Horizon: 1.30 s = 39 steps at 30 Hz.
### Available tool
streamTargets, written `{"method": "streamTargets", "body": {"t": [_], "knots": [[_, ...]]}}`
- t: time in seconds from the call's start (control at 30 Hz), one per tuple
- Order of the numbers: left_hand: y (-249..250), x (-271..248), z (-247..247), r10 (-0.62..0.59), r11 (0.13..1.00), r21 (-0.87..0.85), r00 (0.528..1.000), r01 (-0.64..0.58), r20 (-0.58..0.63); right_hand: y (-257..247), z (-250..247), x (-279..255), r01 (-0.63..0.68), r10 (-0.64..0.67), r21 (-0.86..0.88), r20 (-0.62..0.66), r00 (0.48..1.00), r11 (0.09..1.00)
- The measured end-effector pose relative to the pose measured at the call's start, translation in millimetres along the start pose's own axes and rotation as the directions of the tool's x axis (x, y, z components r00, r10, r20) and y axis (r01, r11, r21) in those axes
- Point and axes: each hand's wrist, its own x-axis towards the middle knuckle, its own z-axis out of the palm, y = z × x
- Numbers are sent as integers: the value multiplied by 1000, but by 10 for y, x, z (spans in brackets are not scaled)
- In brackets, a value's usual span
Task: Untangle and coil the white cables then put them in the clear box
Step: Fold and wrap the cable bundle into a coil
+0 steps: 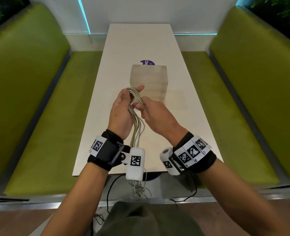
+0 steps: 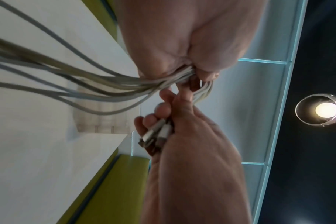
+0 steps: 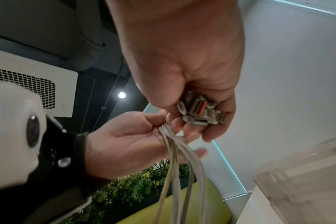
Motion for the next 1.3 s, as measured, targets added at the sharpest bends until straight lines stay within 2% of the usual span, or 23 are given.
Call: {"method": "streamTargets", "body": {"t": [0.07, 0.2, 0.27, 0.33, 0.37, 0.4, 0.47, 0.53, 0.63, 0.7, 0.8, 0.9, 1.17, 1.3], "knots": [[-16, -16, 9, -16, 1000, -8, 1000, 16, -11, -28, 60, -4, 16, -16, -35, 2, 1000, 999], [-8, -33, 14, -41, 999, 11, 994, 43, -106, -44, 115, -22, 76, -81, 55, 96, 992, 996], [-2, -45, 13, -82, 995, -63, 987, 74, -139, -30, 162, -5, 32, -45, 85, 149, 988, 996], [-13, -55, 23, -128, 987, -114, 981, 112, -146, -45, 165, 5, -107, 62, 271, 170, 984, 957], [-21, -59, 21, -136, 986, -114, 980, 120, -145, -28, 165, 4, -133, 74, 331, 186, 980, 934], [-23, -57, 17, -133, 989, -84, 981, 122, -141, -16, 163, 4, -111, 51, 313, 192, 980, 943], [-11, -56, -9, -120, 991, 47, 988, 125, -101, 32, 144, -41, -57, 1, 226, 242, 970, 972], [24, -55, -65, -108, 984, 138, 994, 108, -8, 68, 121, -116, -66, -34, 335, 283, 958, 940], [75, -67, -159, -75, 992, 109, 990, 63, 116, 124, 123, -182, -133, -98, 560, 364, 926, 818], [84, -80, -165, -87, 991, 111, 988, 74, 125, 144, 103, -194, -181, -131, 648, 402, 906, 739], [97, -87, -130, -122, 982, 161, 986, 103, 112, 145, 92, -184, -207, -160, 655, 454, 877, 727], [105, -78, -113, -139, 978, 173, 984, 118, 115, 132, 117, -188, -200, -157, 644, 453, 877, 739], [49, -55, -97, -140, 975, 188, 984, 118, 107, 181, 265, -259, -174, -123, 675, 368, 922, 717], [18, -52, -67, -101, 977, 200, 986, 73, 132, 207, 261, -254, -137, -93, 631, 317, 944, 764]]}}
